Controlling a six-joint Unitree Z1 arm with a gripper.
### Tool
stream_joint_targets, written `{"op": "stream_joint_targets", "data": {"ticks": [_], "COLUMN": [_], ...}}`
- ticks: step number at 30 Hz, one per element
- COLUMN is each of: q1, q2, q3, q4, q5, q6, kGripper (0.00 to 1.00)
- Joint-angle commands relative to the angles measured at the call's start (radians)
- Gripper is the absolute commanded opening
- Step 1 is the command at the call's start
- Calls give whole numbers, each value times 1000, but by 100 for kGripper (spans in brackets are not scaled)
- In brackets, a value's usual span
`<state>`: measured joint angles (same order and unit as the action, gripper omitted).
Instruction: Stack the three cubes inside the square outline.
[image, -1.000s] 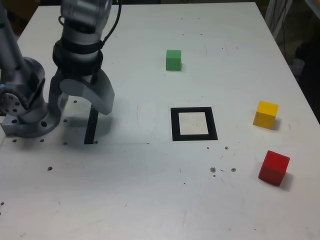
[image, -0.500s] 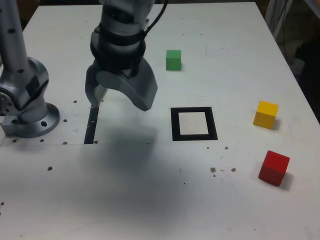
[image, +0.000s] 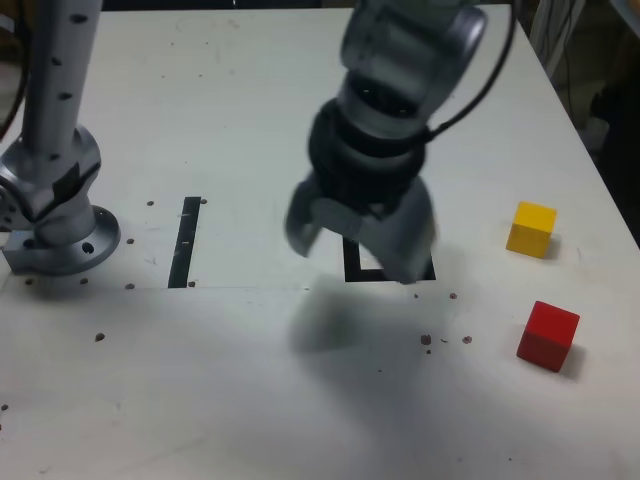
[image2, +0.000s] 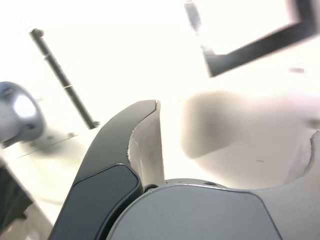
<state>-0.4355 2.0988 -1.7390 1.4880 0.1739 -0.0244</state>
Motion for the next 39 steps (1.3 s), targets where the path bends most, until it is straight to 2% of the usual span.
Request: {"op": "stream_joint_targets", "data": {"ticks": [1, 20, 30, 33, 39], "q1": [-4, -25, -15, -11, -6], "q2": [27, 235, 352, 379, 443], "q3": [-397, -636, -677, -693, -734], "q4": [2, 45, 78, 78, 86], "q5": [5, -34, -53, -50, -20], "q6": [10, 40, 40, 40, 48], "kGripper": [97, 97, 95, 94, 91]}}
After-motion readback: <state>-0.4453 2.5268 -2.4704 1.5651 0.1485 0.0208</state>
